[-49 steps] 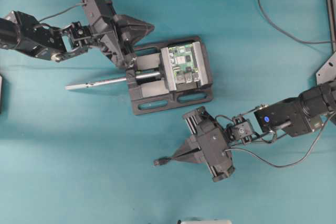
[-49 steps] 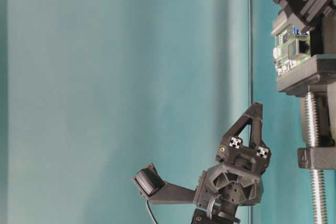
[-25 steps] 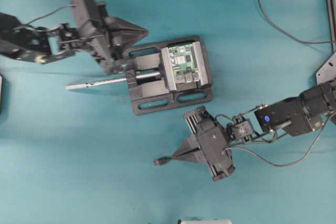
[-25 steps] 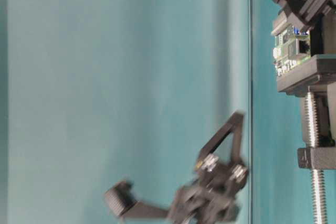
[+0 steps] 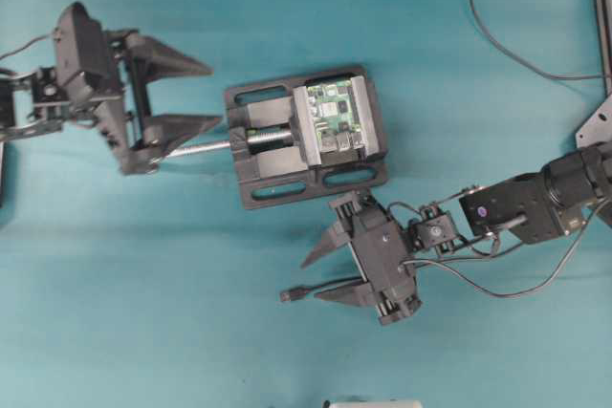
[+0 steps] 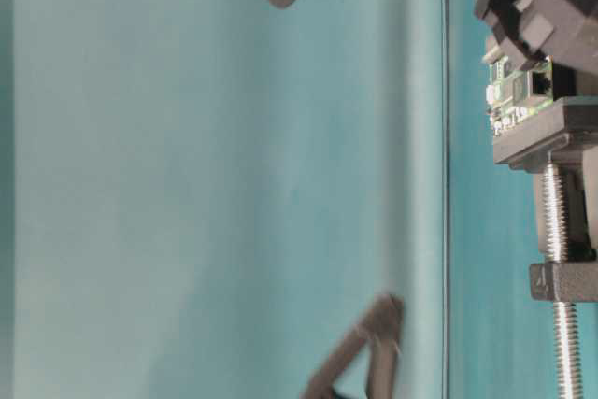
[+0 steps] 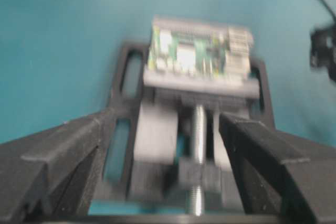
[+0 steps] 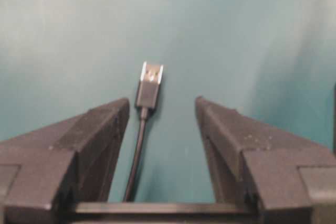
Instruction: Insert the USB into the fixed PCB.
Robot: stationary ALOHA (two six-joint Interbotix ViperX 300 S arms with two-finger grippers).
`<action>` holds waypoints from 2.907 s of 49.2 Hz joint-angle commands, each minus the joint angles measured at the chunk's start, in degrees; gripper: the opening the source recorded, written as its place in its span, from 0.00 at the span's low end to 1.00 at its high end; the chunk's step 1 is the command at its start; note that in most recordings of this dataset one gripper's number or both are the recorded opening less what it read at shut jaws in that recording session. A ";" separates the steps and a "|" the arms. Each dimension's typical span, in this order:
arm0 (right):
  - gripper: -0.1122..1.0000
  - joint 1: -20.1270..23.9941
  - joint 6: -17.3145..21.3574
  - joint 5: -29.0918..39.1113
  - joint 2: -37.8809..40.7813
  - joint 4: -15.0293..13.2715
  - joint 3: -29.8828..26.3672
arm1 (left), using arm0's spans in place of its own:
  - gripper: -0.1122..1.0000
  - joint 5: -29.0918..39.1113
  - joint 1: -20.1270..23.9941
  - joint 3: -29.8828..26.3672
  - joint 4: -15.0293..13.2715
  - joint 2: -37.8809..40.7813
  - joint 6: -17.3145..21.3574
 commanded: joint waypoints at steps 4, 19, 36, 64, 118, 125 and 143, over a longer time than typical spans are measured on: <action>0.60 0.70 0.09 -0.44 -0.70 0.26 -1.76 | 0.95 4.66 -0.35 2.02 0.26 -5.98 0.18; 0.59 2.29 0.00 4.57 2.81 1.49 -6.06 | 0.95 6.94 0.88 8.61 0.26 -16.17 0.62; 0.59 2.11 0.00 7.12 4.31 6.59 -6.94 | 0.95 10.37 1.23 13.01 0.26 -25.84 -0.09; 0.58 4.66 0.00 9.67 4.31 11.60 -6.24 | 0.95 15.64 2.99 16.00 0.26 -32.70 0.00; 0.29 6.77 0.00 11.78 4.31 12.83 -6.59 | 0.95 21.88 4.66 25.84 0.26 -50.27 -0.26; 0.29 7.65 -1.49 7.82 3.60 20.65 -6.33 | 0.95 24.26 4.66 26.89 0.35 -56.16 -0.26; 0.29 13.45 -19.78 0.53 -0.26 50.54 -5.71 | 0.95 24.70 4.66 27.16 0.35 -57.39 -0.26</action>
